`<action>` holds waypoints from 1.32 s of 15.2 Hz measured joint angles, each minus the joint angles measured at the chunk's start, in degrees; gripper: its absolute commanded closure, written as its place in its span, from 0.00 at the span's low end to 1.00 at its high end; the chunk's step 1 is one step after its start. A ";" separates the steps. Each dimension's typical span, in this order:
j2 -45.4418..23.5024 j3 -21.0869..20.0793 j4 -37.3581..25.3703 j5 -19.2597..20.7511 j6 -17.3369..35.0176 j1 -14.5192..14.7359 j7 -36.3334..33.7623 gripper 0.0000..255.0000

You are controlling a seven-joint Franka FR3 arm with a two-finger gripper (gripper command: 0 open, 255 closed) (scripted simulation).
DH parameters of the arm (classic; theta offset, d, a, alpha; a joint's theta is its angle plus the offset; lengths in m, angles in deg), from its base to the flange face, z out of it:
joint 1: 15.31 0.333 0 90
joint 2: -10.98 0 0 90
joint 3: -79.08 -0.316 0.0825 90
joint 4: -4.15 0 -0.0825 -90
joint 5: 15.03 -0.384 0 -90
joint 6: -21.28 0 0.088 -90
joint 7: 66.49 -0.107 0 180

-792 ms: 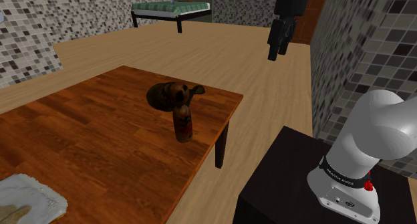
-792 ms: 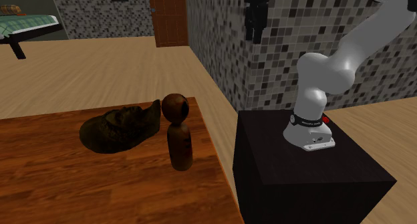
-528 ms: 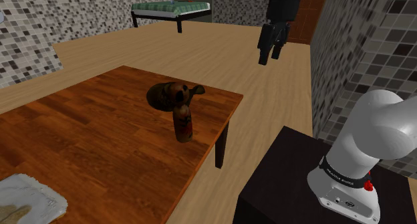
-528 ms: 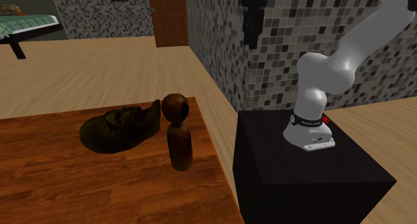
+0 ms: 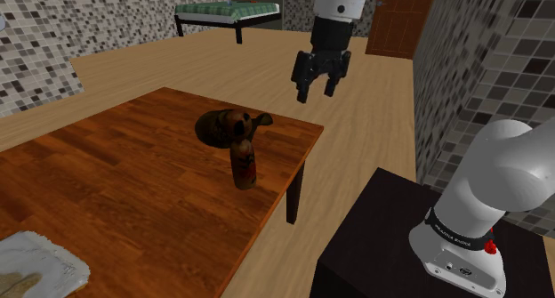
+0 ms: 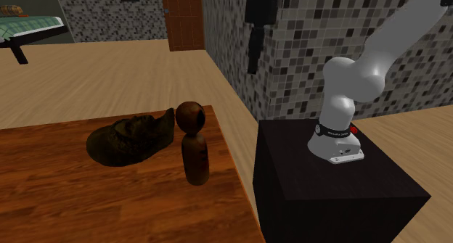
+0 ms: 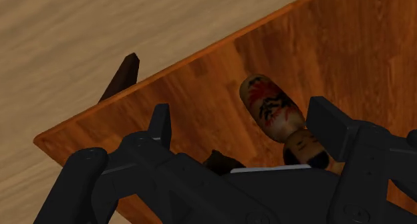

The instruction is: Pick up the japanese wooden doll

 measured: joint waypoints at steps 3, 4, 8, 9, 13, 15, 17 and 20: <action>-3.79 -4.14 -1.55 -0.73 4.68 -0.78 -6.57 0.00; -5.74 -5.60 -2.25 -0.64 6.66 -1.27 -8.72 0.00; -12.42 -10.60 -5.49 0.94 12.94 -3.38 -17.28 0.00; -14.26 -11.79 -6.79 1.76 14.11 -4.02 -19.55 0.00; -23.31 -17.02 -13.00 7.29 18.82 -6.62 -30.10 0.00; -25.34 -18.12 -13.69 8.95 20.48 -7.03 -33.01 0.00; -26.10 -18.37 -12.92 9.47 22.05 -7.17 -33.66 0.00; -26.86 -18.66 -11.35 9.95 24.33 -7.23 -34.16 0.00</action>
